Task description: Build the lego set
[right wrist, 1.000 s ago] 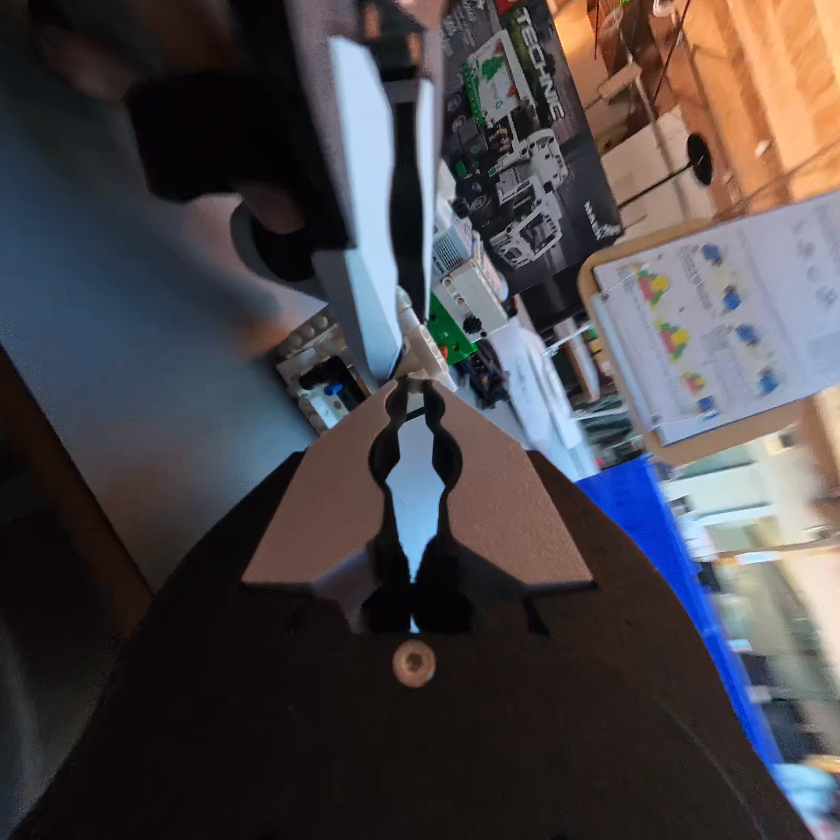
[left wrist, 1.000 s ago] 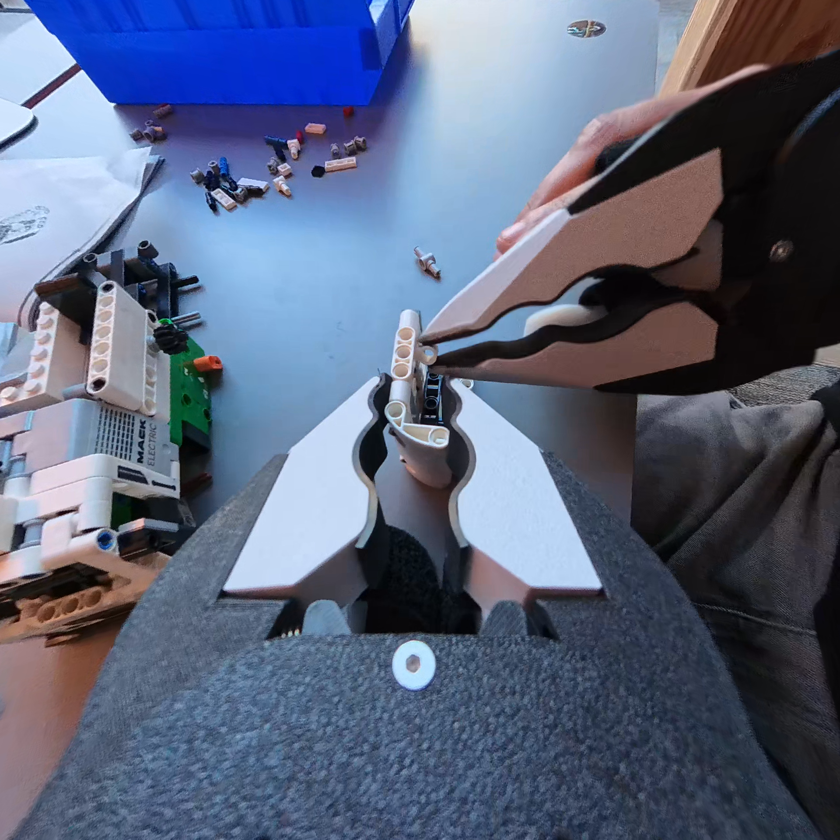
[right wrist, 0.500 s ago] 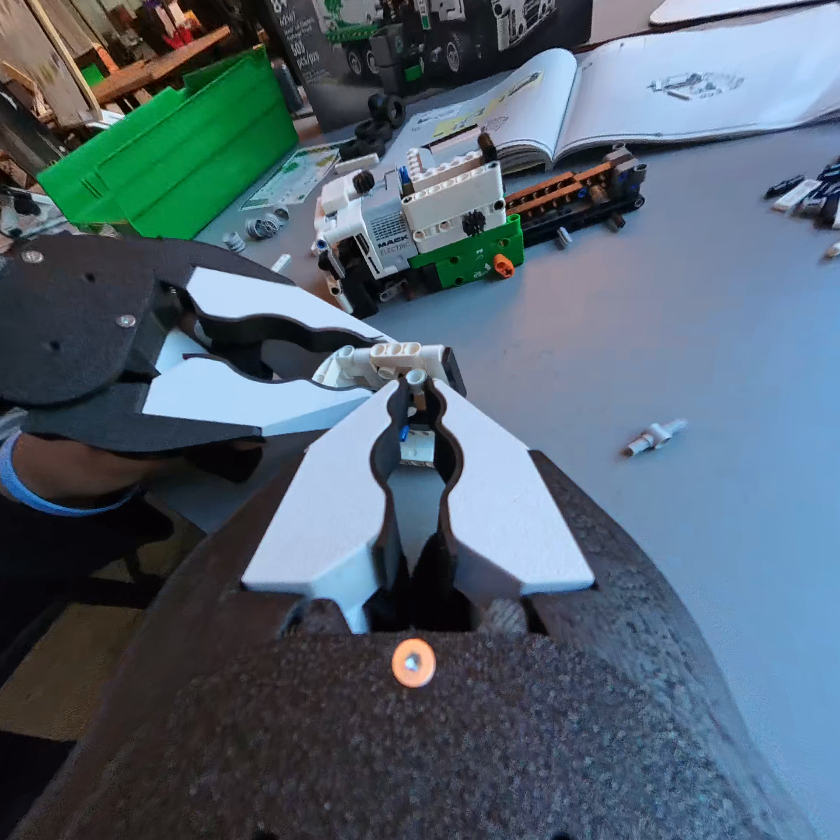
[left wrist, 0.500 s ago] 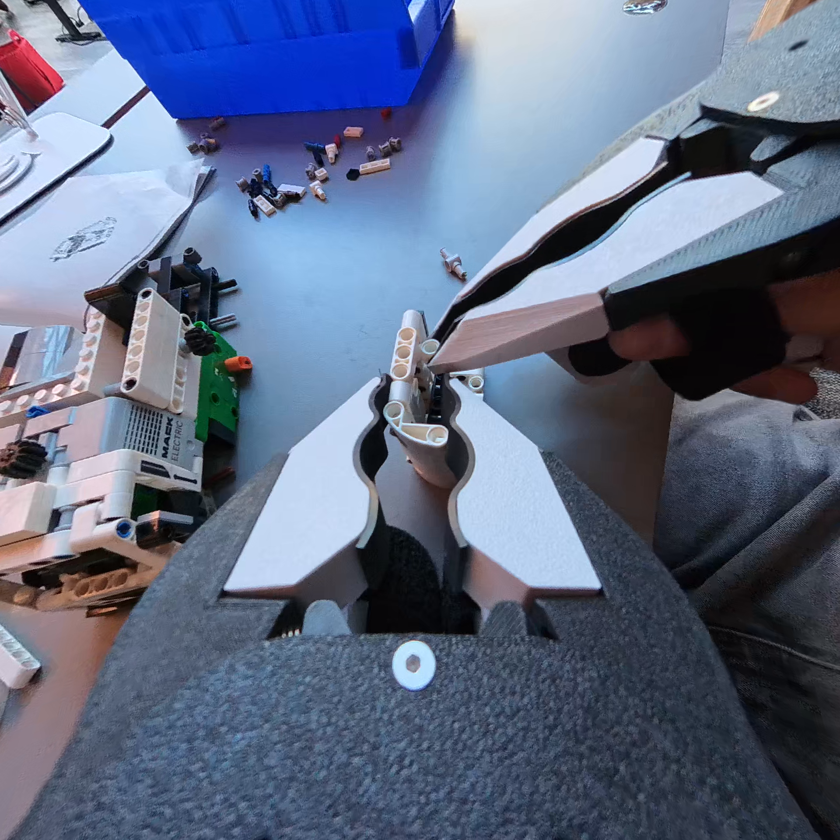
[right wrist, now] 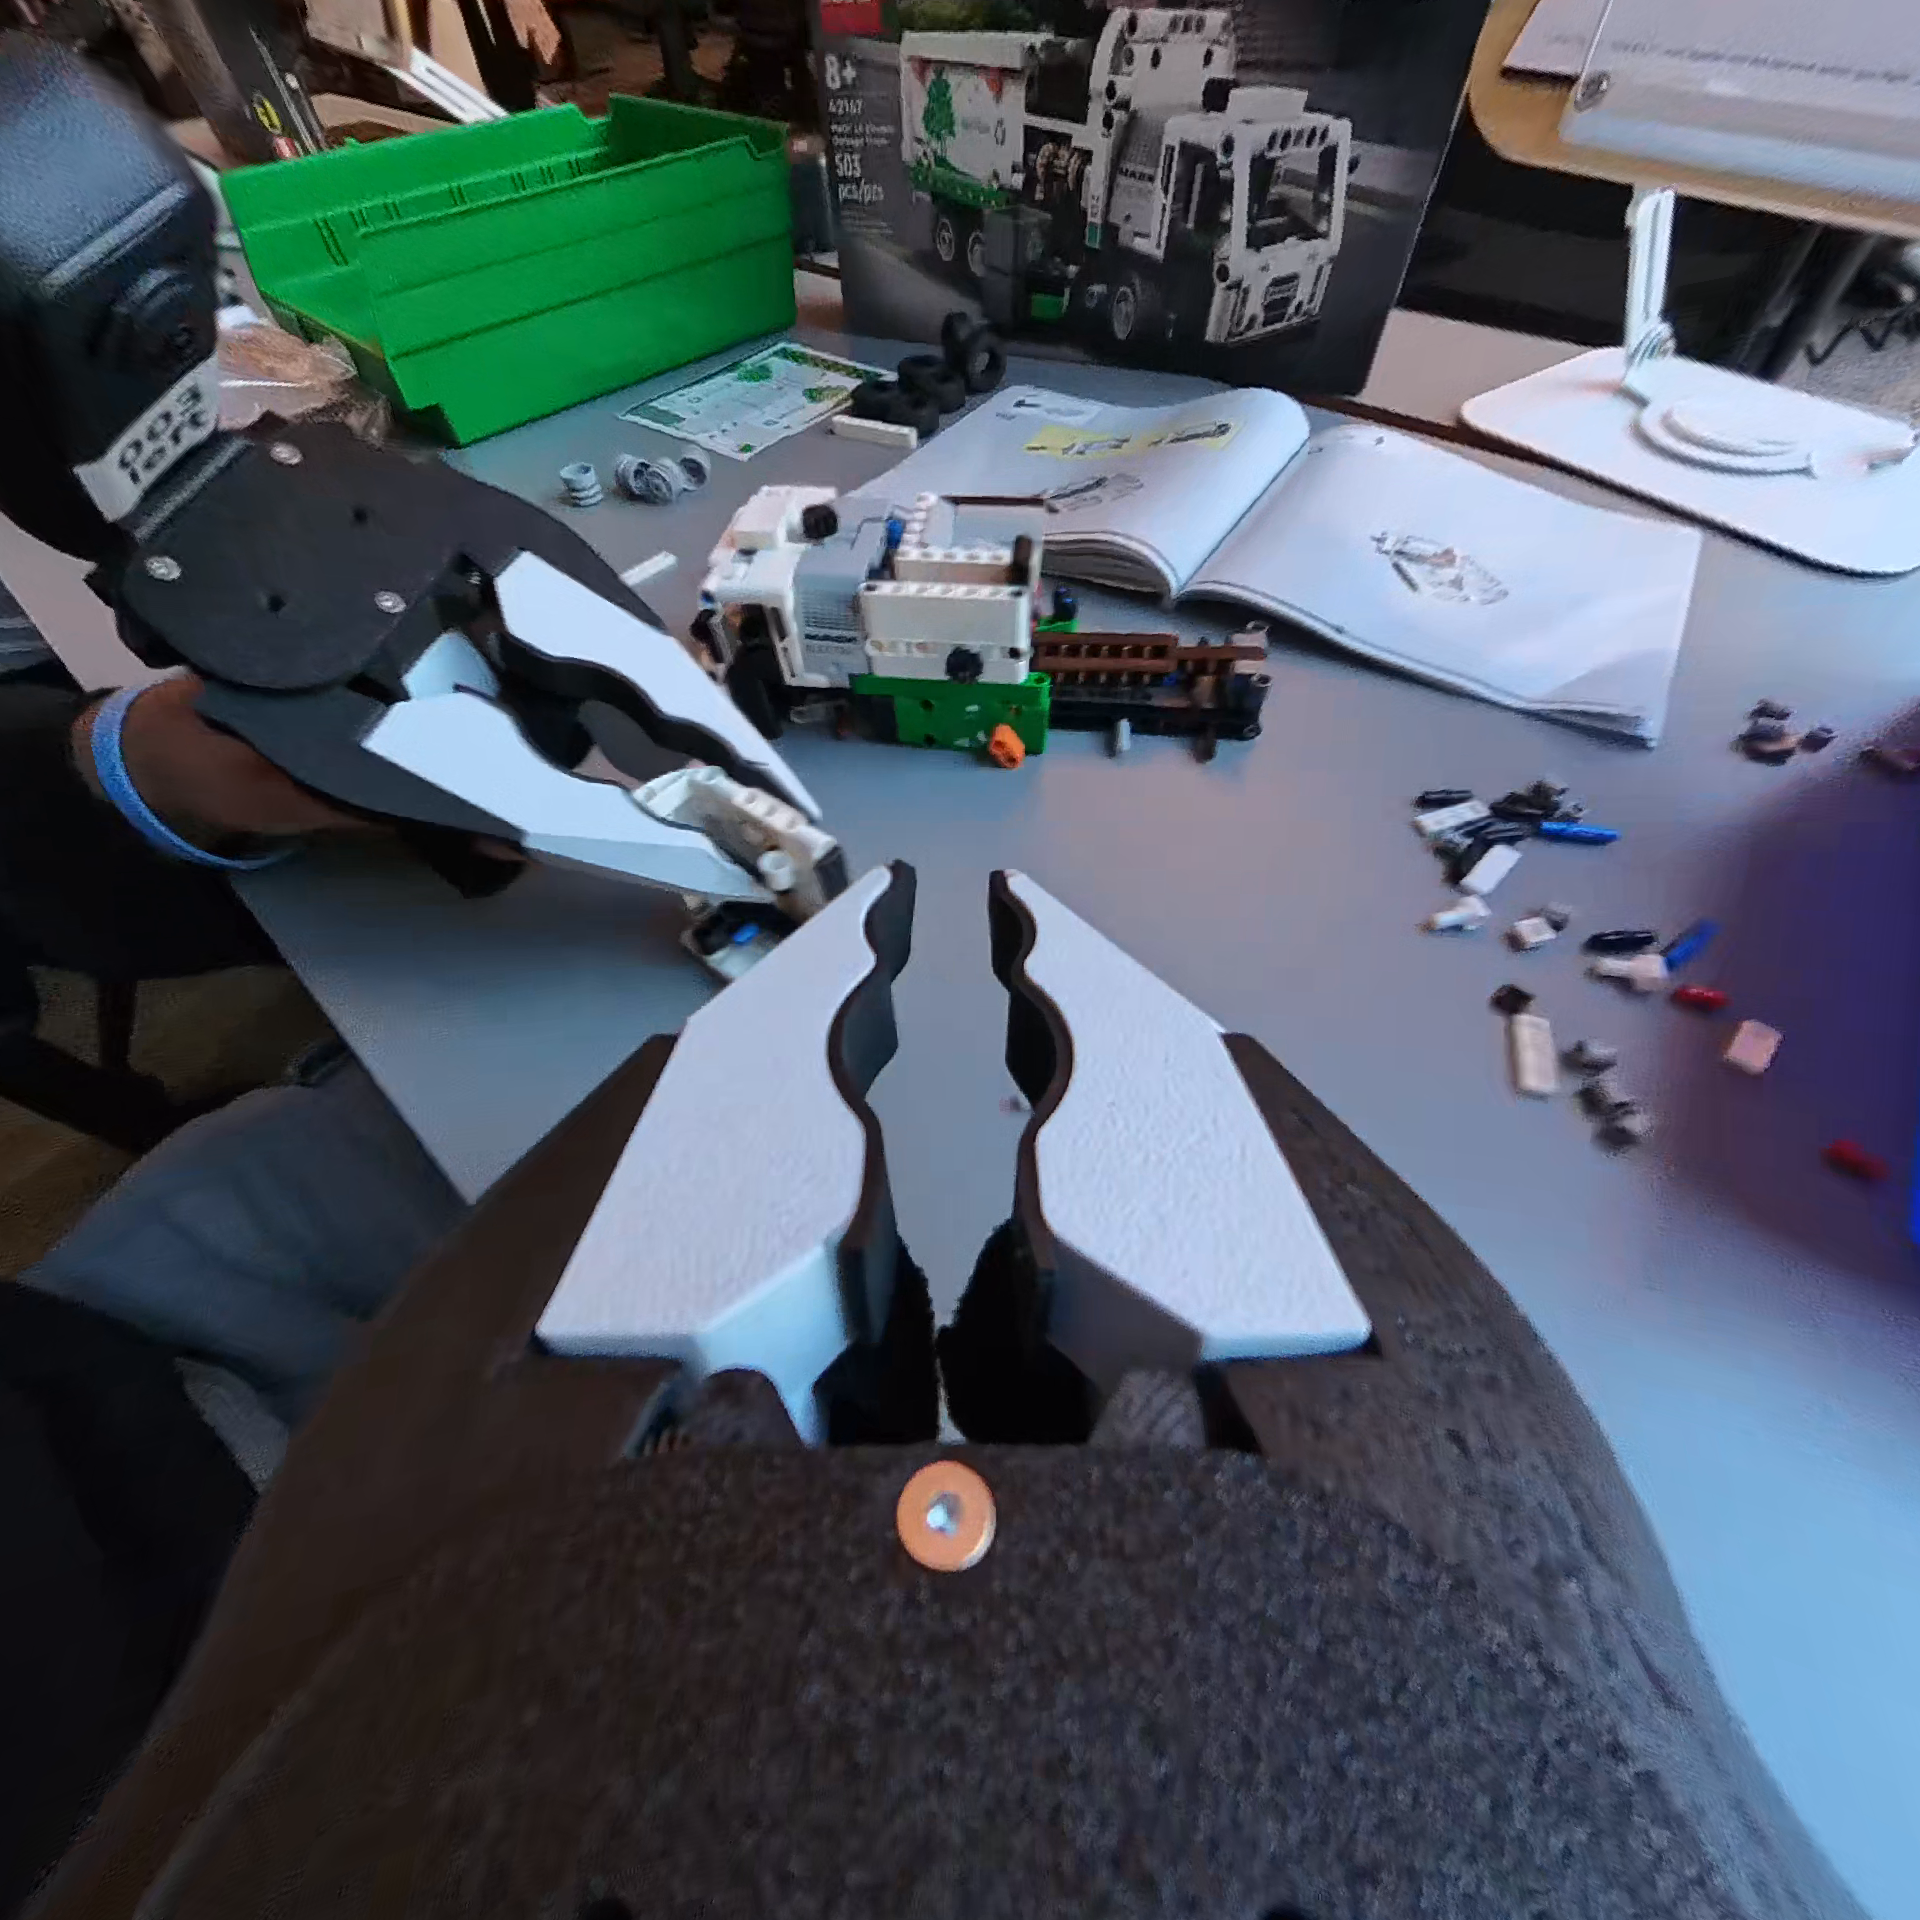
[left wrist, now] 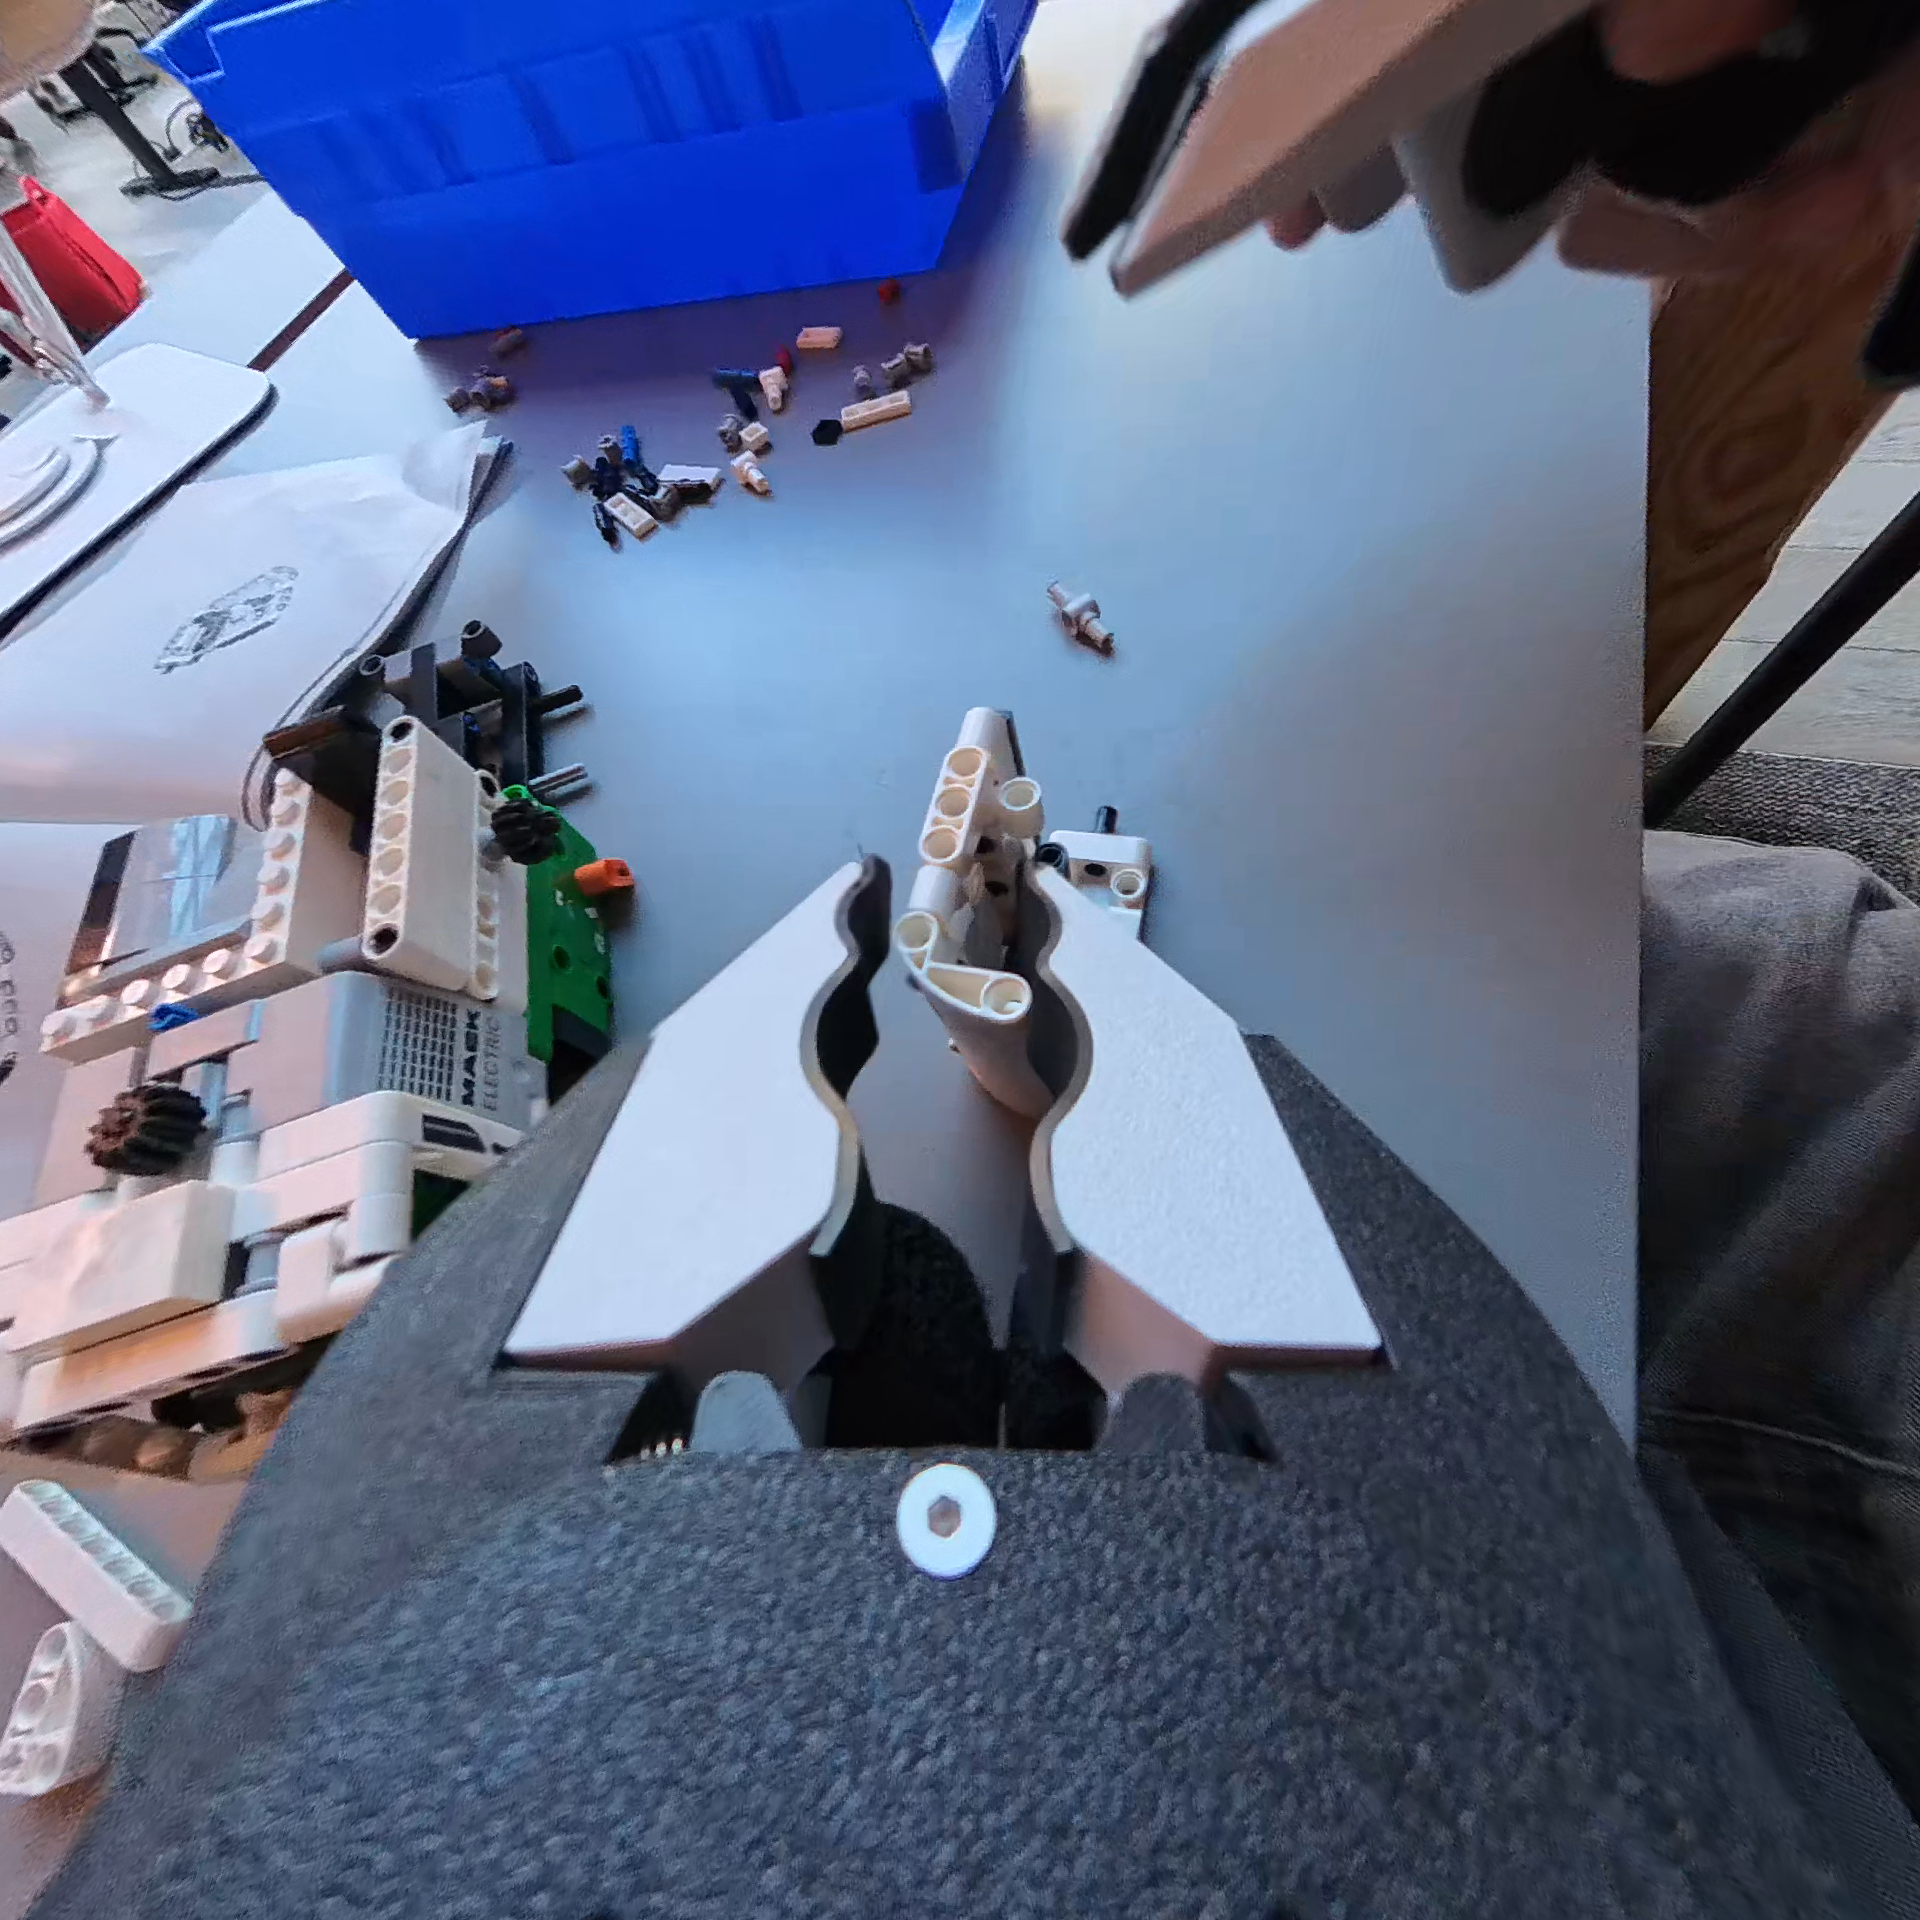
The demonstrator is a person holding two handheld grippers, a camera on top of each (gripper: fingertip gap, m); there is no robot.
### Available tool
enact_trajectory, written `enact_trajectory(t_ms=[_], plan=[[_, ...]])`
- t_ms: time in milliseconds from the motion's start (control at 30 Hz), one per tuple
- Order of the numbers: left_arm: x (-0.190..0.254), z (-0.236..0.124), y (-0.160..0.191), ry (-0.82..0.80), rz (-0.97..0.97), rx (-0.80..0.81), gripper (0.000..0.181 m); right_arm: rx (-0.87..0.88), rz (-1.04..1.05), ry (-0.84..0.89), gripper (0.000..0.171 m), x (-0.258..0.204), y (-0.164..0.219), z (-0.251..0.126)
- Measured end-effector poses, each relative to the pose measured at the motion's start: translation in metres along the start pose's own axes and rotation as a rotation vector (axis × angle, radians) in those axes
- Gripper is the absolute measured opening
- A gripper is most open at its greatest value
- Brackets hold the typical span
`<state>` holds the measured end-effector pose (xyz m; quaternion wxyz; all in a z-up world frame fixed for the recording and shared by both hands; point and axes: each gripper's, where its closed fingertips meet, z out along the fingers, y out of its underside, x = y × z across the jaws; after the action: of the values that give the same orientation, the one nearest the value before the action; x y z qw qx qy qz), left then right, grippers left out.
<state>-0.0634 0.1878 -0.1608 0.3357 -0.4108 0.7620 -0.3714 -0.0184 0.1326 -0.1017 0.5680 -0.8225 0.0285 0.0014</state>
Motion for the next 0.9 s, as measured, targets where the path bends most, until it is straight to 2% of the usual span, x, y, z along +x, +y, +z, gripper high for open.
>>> enact_trajectory(t_ms=[133, 300, 400, 500, 700, 800, 900], plan=[[0.002, -0.005, -0.004, 0.032, 0.000, 0.042, 0.037, -0.057, 0.007, 0.113, 0.014, 0.061, 0.015, -0.001], [0.003, -0.013, -0.012, 0.023, 0.021, 0.112, 0.038, -0.122, 0.124, 0.095, 0.016, 0.089, 0.041, 0.005], [0.004, -0.015, -0.013, 0.037, 0.006, 0.120, 0.038, -0.169, 0.175, 0.045, 0.016, 0.078, 0.053, 0.010], [0.001, -0.019, -0.014, 0.062, -0.048, 0.140, 0.037, -0.264, 0.219, -0.070, 0.016, 0.046, 0.062, 0.012], [-0.005, -0.022, -0.014, 0.104, -0.145, 0.152, 0.037, -0.412, 0.104, -0.035, 0.029, 0.024, 0.082, 0.024], [-0.003, -0.021, -0.012, 0.092, -0.122, 0.140, 0.037, -0.418, 0.051, 0.003, 0.027, 0.024, 0.081, 0.032], [-0.002, -0.021, -0.012, 0.083, -0.102, 0.138, 0.035, -0.454, -0.059, 0.064, 0.011, 0.028, 0.083, 0.032]])
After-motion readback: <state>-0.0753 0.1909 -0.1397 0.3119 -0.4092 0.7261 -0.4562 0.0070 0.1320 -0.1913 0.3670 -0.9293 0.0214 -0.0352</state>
